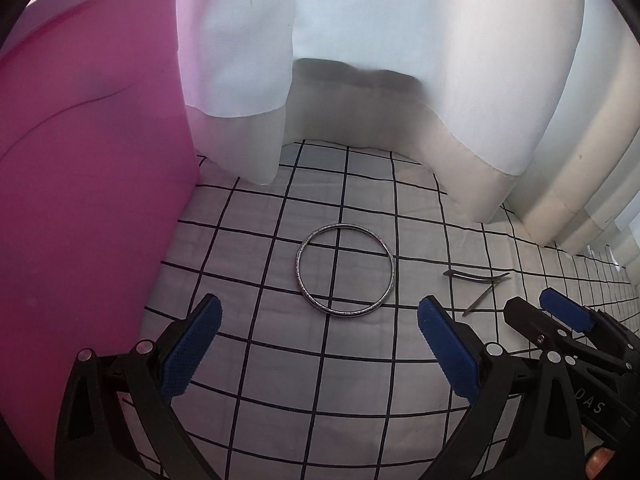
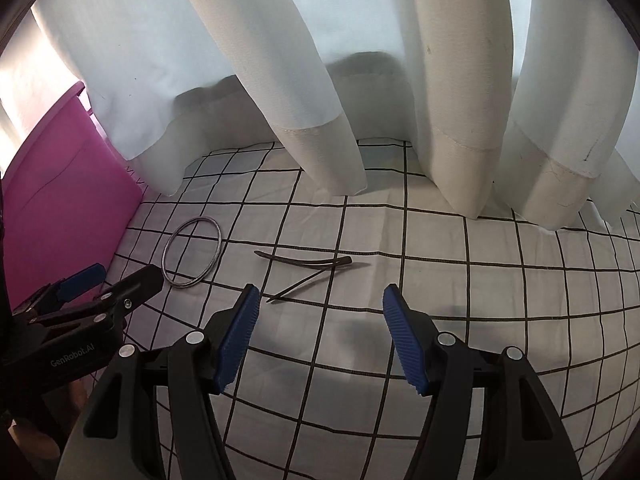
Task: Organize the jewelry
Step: 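Withdraw both tools from the tub toward the silver ring and black hair clip, then grasp the silver ring with the left tool while the right tool grasps the black hair clip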
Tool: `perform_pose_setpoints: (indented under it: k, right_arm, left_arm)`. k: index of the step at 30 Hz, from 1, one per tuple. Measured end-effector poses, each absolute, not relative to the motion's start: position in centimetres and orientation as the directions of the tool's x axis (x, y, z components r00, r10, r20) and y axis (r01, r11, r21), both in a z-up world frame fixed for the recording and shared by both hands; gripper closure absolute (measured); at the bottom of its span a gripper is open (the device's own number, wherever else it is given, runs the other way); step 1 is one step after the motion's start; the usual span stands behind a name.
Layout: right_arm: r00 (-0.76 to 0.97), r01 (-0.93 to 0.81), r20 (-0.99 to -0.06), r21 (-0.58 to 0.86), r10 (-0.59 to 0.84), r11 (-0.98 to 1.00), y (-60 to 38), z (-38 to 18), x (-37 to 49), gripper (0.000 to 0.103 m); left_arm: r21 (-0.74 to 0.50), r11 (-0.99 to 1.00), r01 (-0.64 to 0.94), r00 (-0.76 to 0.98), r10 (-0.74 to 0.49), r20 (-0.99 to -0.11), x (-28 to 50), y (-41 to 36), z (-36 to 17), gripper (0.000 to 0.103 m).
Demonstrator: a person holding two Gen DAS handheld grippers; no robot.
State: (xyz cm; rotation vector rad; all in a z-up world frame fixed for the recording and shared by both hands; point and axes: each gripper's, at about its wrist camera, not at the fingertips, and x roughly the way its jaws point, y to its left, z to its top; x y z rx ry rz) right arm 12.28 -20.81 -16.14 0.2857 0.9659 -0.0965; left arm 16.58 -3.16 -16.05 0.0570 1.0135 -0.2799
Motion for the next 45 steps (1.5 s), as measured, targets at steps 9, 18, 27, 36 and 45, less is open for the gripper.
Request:
perform_pose_setpoints:
  k: [9,18,27,36,45]
  right_arm:
    - [0.531,0.197,-0.848,0.128,0.004,0.972,-20.4,-17.9,15.0,0.042]
    - [0.52,0.191,-0.852,0.05,-0.058,0.98,-20.1,-19.1,16.4,0.042]
    - [0.533,0.188,-0.842,0.029,-0.078,0.982,-21.0,-19.5,16.3,0.035]
    - [0.542,0.167,-0.835,0.0,-0.092,0.986,-21.7,-19.6,15.8,0.028]
    - [0.554,0.161,-0.827,-0.007,-0.096,0.987,-21.2,-19.8,15.5,0.027]
  left_arm:
    - [-0.064,0.962,0.267,0.491,-0.193,-0.85,17.7,-3.7,-17.6,0.006]
    - [-0.055,0.967,0.248,0.482,-0.173,-0.859,18.9,-3.9,-18.6,0.006]
    - [-0.036,0.97,0.242,0.471,-0.15,-0.87,19.9,-5.0,-19.9,0.006]
    - [-0.008,0.964,0.266,0.496,-0.144,-0.856,20.5,-6.3,-20.2,0.005]
    - [-0.007,0.959,0.282,0.519,-0.159,-0.84,20.2,-6.3,-20.3,0.006]
